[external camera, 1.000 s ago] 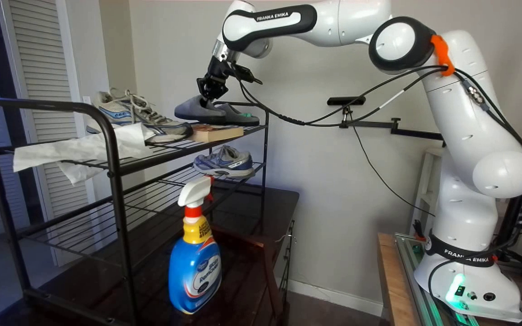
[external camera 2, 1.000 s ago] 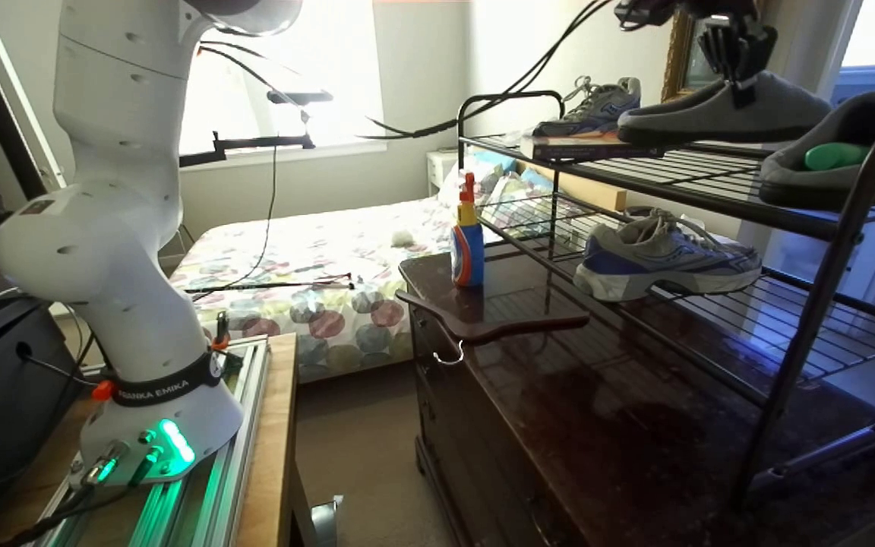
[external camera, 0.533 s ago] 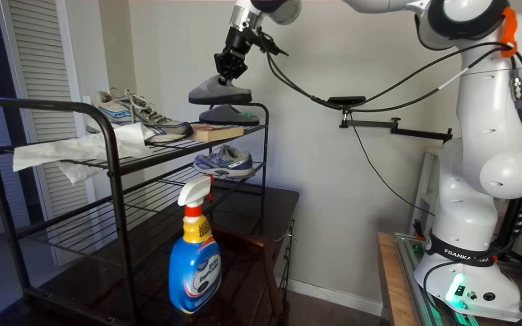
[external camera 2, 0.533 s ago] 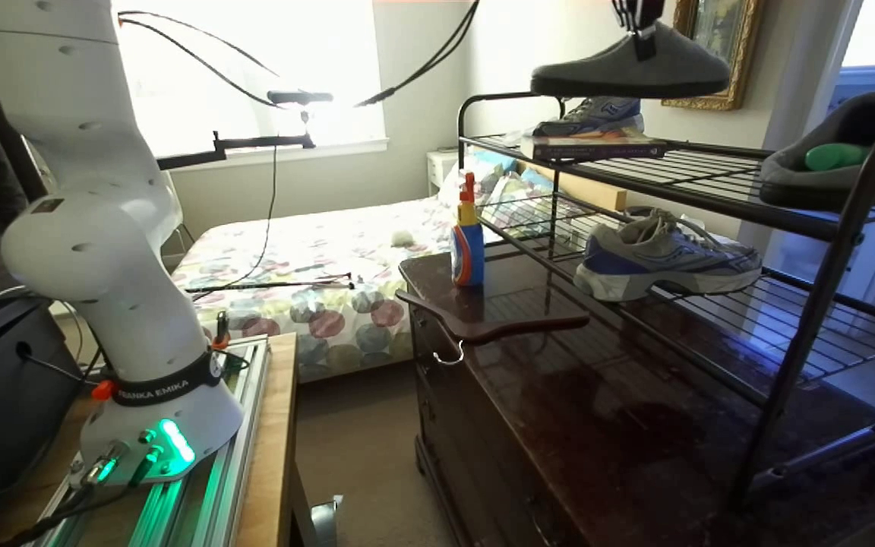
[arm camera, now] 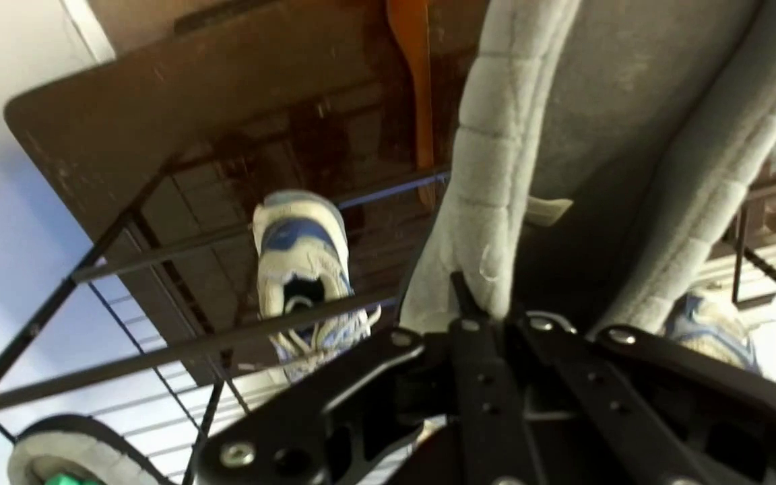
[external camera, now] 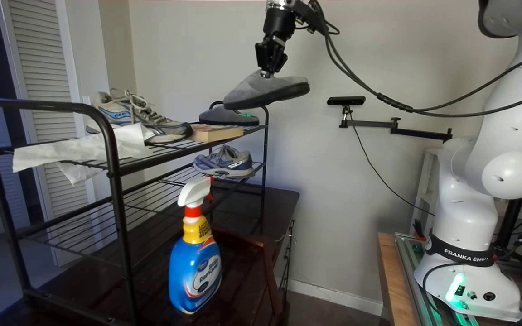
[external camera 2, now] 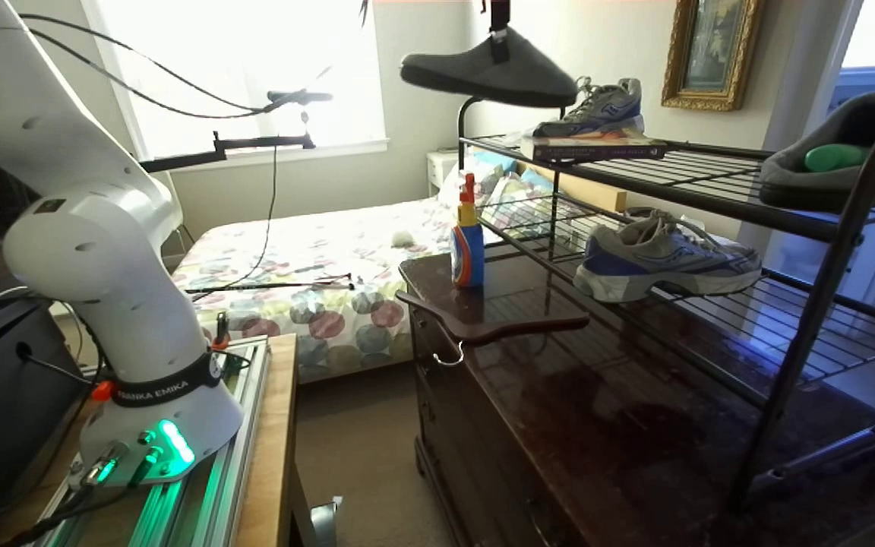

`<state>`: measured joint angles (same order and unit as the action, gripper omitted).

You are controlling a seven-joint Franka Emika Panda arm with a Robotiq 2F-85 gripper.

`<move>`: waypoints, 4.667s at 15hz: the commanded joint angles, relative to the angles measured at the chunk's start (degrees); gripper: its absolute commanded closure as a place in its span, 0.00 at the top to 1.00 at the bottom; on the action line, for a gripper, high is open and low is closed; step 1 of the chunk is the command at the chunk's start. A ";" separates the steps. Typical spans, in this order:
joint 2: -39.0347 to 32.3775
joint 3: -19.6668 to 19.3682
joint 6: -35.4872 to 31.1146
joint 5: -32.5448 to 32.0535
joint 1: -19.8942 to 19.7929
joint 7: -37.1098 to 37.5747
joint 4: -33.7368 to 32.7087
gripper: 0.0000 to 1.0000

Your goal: Put the house shoe on the second shelf

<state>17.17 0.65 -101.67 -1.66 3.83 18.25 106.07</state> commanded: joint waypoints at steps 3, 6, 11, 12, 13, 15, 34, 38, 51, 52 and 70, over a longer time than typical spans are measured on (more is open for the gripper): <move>17.25 1.85 12.33 4.21 -1.09 -0.85 17.77 0.01; 23.33 2.70 8.23 2.57 -1.42 -2.54 26.77 0.01; 23.24 4.86 -14.39 2.15 -0.97 -4.07 34.00 0.01; 22.11 5.33 -19.27 1.43 -1.00 -4.69 34.72 0.01; 21.28 5.50 -24.08 0.85 -1.22 -5.35 35.66 0.01; 18.46 5.22 -30.21 0.09 -1.68 -7.06 36.94 0.01; -5.21 6.04 -56.01 -5.67 -8.32 -1.41 32.38 0.01; -7.44 6.25 -57.51 -8.21 -9.28 1.99 31.09 0.01; -9.32 5.43 -64.12 -5.59 -8.13 0.53 32.77 0.01; -10.25 5.46 -64.35 -5.69 -8.20 0.58 32.31 0.01; -18.21 5.19 -73.91 -7.90 -8.61 8.49 28.73 0.01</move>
<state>1.06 5.82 -173.27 -7.50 -4.39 22.94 137.30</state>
